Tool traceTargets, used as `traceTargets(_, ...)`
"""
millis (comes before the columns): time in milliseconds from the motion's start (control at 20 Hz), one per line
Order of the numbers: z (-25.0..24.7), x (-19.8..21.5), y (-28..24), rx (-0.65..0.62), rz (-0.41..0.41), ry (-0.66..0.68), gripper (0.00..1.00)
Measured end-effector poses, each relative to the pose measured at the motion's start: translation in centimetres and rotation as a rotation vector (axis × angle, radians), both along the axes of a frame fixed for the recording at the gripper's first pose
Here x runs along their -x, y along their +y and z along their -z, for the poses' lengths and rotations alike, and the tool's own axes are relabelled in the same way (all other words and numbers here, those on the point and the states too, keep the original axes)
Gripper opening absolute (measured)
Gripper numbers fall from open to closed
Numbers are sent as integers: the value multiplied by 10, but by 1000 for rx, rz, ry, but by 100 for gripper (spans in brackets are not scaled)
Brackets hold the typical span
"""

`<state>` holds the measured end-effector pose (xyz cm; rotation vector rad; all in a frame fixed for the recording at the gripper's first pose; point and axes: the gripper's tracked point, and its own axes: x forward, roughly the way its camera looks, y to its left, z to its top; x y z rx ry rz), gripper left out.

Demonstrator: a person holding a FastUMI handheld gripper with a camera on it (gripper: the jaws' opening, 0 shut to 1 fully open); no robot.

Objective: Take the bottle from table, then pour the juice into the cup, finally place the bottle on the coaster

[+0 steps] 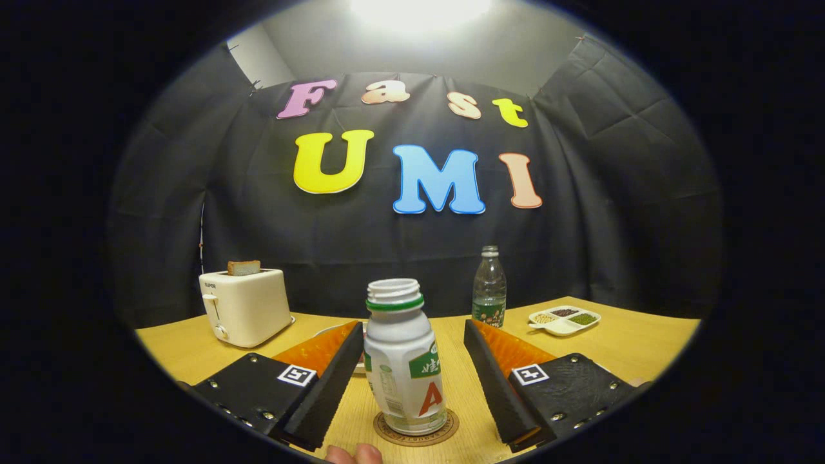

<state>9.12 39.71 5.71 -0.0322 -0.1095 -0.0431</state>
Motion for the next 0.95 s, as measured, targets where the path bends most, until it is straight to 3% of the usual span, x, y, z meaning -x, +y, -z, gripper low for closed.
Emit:
traceTargets(300, -70, 54, 23, -3, -98, -49, 95)
traceTargets(550, -121, 94, 37, 114, -189, -79, 95)
traceTargets(850, -116, 117, -32, 125, -217, -156, 94)
traceTargets(950, -109, 115, -72, 160, -189, -155, 94)
